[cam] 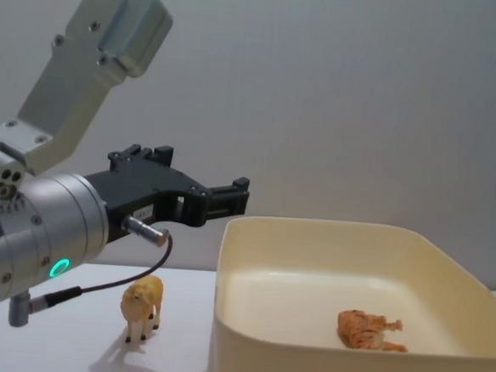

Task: Pick up the toy alternately with two hands and place it into the central storage box.

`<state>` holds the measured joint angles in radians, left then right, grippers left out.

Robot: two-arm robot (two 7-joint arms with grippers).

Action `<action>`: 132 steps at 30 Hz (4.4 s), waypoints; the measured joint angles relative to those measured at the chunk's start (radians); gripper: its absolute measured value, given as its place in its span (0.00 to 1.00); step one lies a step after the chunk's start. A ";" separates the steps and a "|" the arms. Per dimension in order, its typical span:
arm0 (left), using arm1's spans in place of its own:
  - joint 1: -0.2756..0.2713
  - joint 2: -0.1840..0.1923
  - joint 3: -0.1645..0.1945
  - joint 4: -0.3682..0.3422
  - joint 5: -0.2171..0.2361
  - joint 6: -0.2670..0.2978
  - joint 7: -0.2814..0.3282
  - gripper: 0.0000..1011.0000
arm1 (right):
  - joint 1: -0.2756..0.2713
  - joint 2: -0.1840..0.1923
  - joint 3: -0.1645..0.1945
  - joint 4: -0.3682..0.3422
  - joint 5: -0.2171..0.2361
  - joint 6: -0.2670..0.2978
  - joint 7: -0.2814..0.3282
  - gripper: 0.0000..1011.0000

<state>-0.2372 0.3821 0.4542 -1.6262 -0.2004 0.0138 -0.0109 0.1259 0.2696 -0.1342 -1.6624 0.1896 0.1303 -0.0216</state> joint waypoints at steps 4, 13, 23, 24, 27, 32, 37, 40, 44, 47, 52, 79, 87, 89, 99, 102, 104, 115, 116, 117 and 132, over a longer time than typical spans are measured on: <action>0.000 0.000 0.000 0.000 0.000 0.000 0.000 0.99 | -0.056 0.036 0.036 -0.041 0.032 0.000 -0.032 0.99; 0.000 0.000 0.000 0.000 0.000 0.000 0.000 0.99 | -0.164 0.103 0.106 -0.085 0.070 0.004 -0.086 0.99; 0.000 0.000 0.000 0.000 0.000 0.000 0.000 0.99 | -0.210 0.136 0.141 -0.061 0.070 0.016 -0.103 0.99; 0.000 0.000 0.000 0.000 0.000 0.000 0.000 0.99 | -0.210 0.137 0.142 -0.057 0.068 0.016 -0.102 0.99; 0.000 0.000 0.000 0.000 0.000 0.000 0.000 0.99 | -0.204 0.137 0.141 -0.035 0.058 0.019 -0.096 0.99; 0.000 0.000 0.000 0.000 0.000 0.000 0.000 0.99 | -0.181 0.129 0.130 0.010 0.037 0.025 -0.082 0.99; 0.000 0.000 0.000 0.000 0.000 0.000 0.000 0.99 | -0.158 0.118 0.119 0.053 0.019 0.030 -0.073 0.99; 0.000 0.000 0.000 0.000 0.000 0.000 0.000 0.99 | -0.140 0.108 0.110 0.082 0.008 0.033 -0.068 0.99; 0.000 0.000 0.000 0.000 0.000 0.000 0.000 0.99 | -0.120 0.097 0.099 0.123 -0.006 0.039 -0.064 0.99; 0.000 0.000 0.000 0.000 0.000 0.000 0.000 0.99 | -0.107 0.088 0.093 0.148 -0.013 0.042 -0.062 0.99; 0.000 0.000 0.000 0.000 0.000 0.000 0.000 0.99 | -0.094 0.080 0.086 0.173 -0.022 0.045 -0.061 0.89; 0.000 0.000 0.000 0.000 0.000 0.000 0.000 0.99 | -0.080 0.059 0.076 0.194 -0.012 0.021 -0.040 0.29; 0.000 0.000 0.000 0.000 0.000 0.000 0.000 0.99 | -0.077 0.043 0.070 0.144 0.024 -0.022 -0.015 0.29; 0.000 0.000 0.000 0.000 0.000 0.000 0.000 0.99 | -0.073 0.039 0.068 0.134 0.031 -0.026 -0.009 0.29; 0.000 0.000 0.000 0.000 0.000 0.000 0.000 0.99 | -0.026 0.000 0.041 0.065 0.065 -0.015 0.051 0.29; 0.000 0.000 0.000 0.000 0.000 0.000 0.000 0.99 | 0.000 -0.021 0.023 0.055 0.066 0.004 0.079 0.29; 0.000 0.000 0.000 0.000 0.000 0.000 0.000 0.99 | 0.012 -0.031 0.015 0.055 0.064 0.013 0.089 0.29; 0.000 0.000 0.000 0.000 0.000 0.000 0.000 0.99 | 0.080 -0.083 -0.030 0.083 0.016 0.082 0.137 0.31; 0.000 0.000 0.000 0.000 0.000 0.000 0.000 0.99 | 0.087 -0.088 -0.035 0.088 0.011 0.088 0.141 0.35; 0.000 0.000 0.000 0.000 0.000 0.000 0.000 0.99 | 0.090 -0.090 -0.036 0.090 0.008 0.091 0.143 0.37; 0.000 0.000 0.000 0.000 0.000 0.000 0.000 0.99 | 0.115 -0.106 -0.046 0.102 0.003 0.101 0.156 0.81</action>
<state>-0.2372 0.3821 0.4542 -1.6262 -0.2004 0.0139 -0.0110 0.2411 0.1632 -0.1800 -1.5602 0.1927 0.2316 0.1347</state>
